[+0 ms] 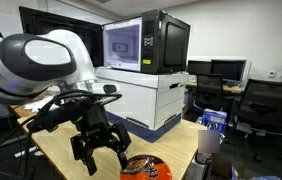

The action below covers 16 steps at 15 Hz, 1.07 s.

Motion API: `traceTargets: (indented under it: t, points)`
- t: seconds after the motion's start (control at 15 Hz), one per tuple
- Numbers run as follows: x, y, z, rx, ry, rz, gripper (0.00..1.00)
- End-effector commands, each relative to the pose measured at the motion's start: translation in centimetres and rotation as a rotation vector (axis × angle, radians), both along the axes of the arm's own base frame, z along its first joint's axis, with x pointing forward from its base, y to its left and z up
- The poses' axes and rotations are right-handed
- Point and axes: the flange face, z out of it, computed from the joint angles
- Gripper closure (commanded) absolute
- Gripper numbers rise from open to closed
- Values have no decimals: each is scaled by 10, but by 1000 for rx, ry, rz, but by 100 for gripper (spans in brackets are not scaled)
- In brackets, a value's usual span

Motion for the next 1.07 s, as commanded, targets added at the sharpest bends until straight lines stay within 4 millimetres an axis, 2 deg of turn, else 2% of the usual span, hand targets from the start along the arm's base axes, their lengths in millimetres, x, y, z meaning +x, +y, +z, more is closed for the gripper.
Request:
traceTargets:
  t: [0.0,0.2,0.6,1.0]
  points:
    - [-6,8,12,70,-71,0,0]
    - [-7,16,16,112,-141,-37,0]
    - [-5,19,8,143,-184,-55,0]
    - [8,7,-11,111,-232,-1,0]
